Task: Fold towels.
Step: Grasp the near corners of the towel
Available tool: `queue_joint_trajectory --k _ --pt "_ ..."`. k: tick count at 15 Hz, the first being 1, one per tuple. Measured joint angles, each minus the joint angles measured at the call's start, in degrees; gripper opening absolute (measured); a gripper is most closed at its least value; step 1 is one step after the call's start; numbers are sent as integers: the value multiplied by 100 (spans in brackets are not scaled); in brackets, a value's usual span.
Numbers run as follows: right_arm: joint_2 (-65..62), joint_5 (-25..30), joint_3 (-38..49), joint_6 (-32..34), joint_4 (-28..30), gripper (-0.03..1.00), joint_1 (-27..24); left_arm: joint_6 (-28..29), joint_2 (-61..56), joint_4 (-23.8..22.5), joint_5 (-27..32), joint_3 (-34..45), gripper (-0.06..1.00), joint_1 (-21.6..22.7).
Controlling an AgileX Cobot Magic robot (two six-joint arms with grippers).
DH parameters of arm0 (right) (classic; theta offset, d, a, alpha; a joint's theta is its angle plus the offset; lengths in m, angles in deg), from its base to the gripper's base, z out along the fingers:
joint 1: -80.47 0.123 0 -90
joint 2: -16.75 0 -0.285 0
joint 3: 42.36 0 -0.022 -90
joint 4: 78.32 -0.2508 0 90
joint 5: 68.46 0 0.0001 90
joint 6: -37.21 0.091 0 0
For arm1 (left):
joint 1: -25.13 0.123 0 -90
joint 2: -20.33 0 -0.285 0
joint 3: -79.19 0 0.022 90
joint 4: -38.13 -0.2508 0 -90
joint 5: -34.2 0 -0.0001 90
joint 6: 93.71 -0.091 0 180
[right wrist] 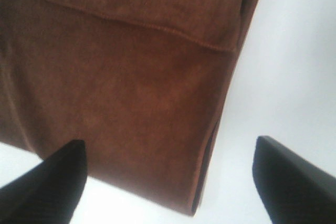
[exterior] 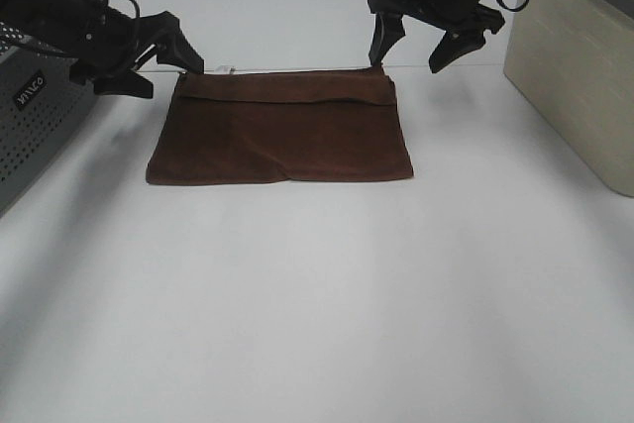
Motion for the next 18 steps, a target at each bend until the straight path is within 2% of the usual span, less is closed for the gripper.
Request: queue_joint_trajectory --k 2,3,4,6,7,8,12,13,18 --pt "-6 281 11 34 -86 80 0 149 -441 -6 -304 951 83 0" --pt "-6 281 11 34 -86 80 0 149 -441 -6 -304 951 83 0" --pt "-155 281 481 126 -120 77 0 321 -837 -23 -602 1828 83 0" --pt "-350 298 1249 126 -132 75 0 350 -900 -172 -636 2183 83 0" --pt "-350 298 1249 126 -132 75 0 350 -900 -172 -636 2183 83 0" --pt "-413 183 1690 92 -252 75 0 355 -900 -327 -613 2212 83 0" --pt "-413 -201 1919 -235 -516 74 0 390 -877 -441 -642 2212 83 0" --pt "-413 -579 2063 -395 -527 74 0 390 -733 -395 -699 2200 80 0" --pt "-189 -963 2080 -521 -607 74 0 390 -281 -355 -682 1736 73 -115"
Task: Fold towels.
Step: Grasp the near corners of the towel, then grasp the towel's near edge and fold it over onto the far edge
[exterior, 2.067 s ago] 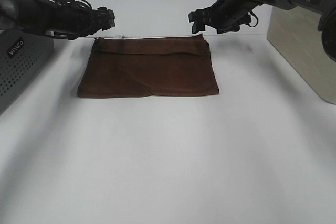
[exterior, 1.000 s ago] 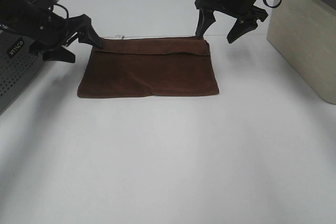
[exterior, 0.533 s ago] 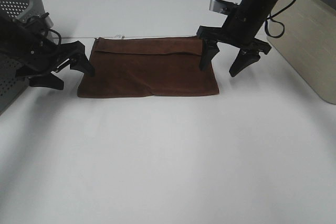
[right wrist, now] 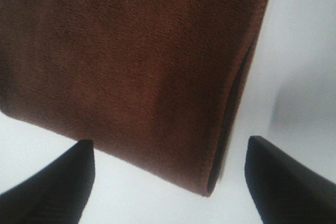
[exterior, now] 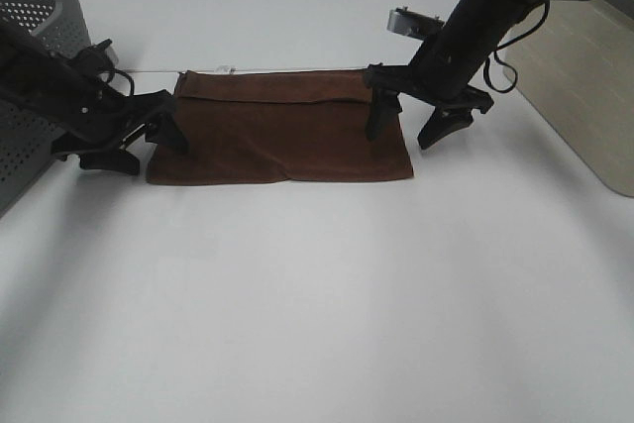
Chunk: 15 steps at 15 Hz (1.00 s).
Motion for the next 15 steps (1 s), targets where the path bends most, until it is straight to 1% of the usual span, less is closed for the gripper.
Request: queue_joint_trajectory --k 2,3,4,5,6,7,8,9,10,11,12,14,15 --pt "264 -109 0 -97 -34 70 0 0 235 23 46 -367 72 -149" --pt "321 -166 0 -126 -109 66 0 0 338 52 120 -521 70 -166" --pt "355 -206 0 -149 -206 60 0 0 413 69 241 -630 65 -172" --pt "401 -258 0 -189 -304 52 0 0 464 74 304 -676 57 -172" --pt "430 -309 0 -206 -338 45 0 0 481 69 350 -682 46 -172" --pt "435 -344 0 -235 -321 36 0 11 516 63 378 -682 32 -172" --pt "447 -361 0 -229 -298 22 0 17 544 46 435 -682 16 -172" --pt "447 -361 0 -160 -218 9 0 23 550 6 510 -682 4 -172" --pt "447 -361 0 -29 -109 0 0 63 550 -86 550 -682 2 -172" --pt "430 -350 0 126 17 0 0 155 527 -212 602 -682 2 -172" --pt "378 -292 0 281 160 0 0 315 458 -453 676 -682 2 -172" --pt "201 11 0 464 252 0 0 642 223 -1083 871 -682 2 -172" --pt "97 206 0 504 246 0 0 779 63 -1278 974 -653 2 -195"
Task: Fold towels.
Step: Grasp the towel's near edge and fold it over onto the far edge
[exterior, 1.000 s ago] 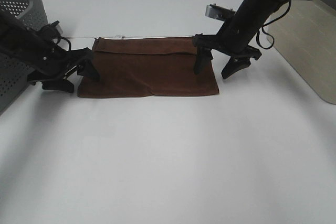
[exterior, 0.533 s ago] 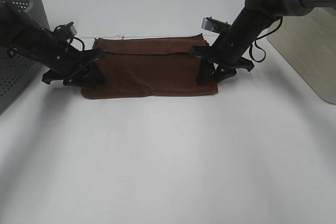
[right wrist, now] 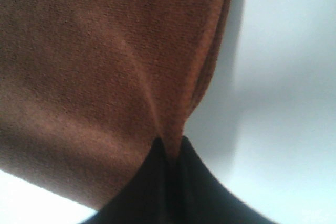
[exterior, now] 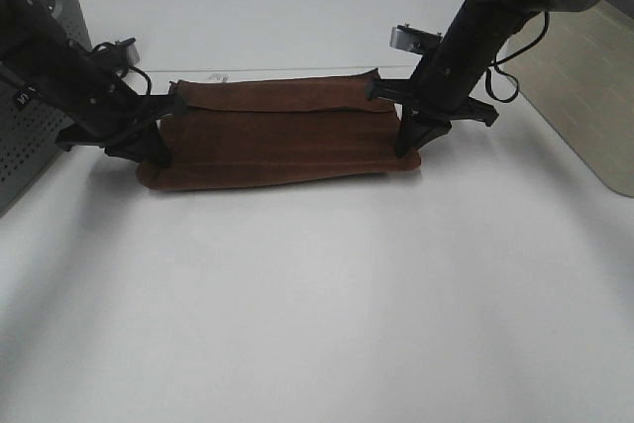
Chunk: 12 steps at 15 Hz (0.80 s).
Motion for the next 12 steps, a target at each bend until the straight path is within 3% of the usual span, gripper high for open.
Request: queue_joint_trajectory --k 4,8,12 --pt "-527 309 825 115 -218 0 6 115 -653 -189 -235 1272 2 -304" --pt "-1536 -607 2956 115 -344 0 23 120 -1335 -138 -567 2544 2 -350" --pt "-2005 -1026 4062 -206 -653 0 34 120 -1501 -132 -596 3031 2 -367"
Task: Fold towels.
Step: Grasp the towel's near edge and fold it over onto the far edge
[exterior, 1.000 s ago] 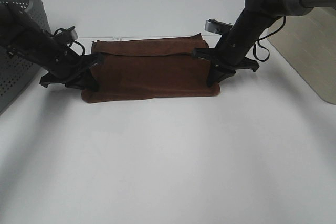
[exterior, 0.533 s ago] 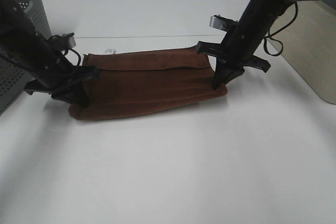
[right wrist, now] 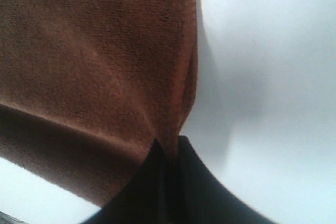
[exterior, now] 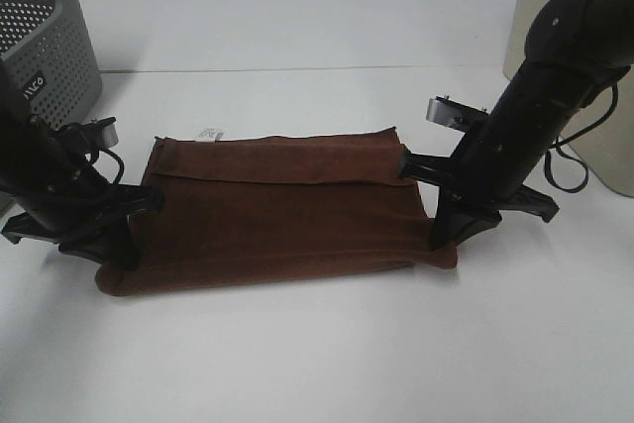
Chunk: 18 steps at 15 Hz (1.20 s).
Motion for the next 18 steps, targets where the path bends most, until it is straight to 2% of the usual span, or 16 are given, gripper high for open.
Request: queue_joint_trajectory --k 2,6,11,14,18 --pt "-6 -29 -46 -189 -17 0 0 6 -69 0 52 -23 2 0" --pt "-46 74 -940 -281 57 0 0 487 -143 -69 304 -888 2 11" --pt "453 212 -2246 -264 218 0 0 1295 258 -625 321 -2149 2 17" --pt "1066 218 -2899 -264 252 0 0 1650 682 -739 97 -2624 2 178" --pt "1644 34 -3346 -264 235 1 0 1673 1186 -762 -413 -2739 2 241"
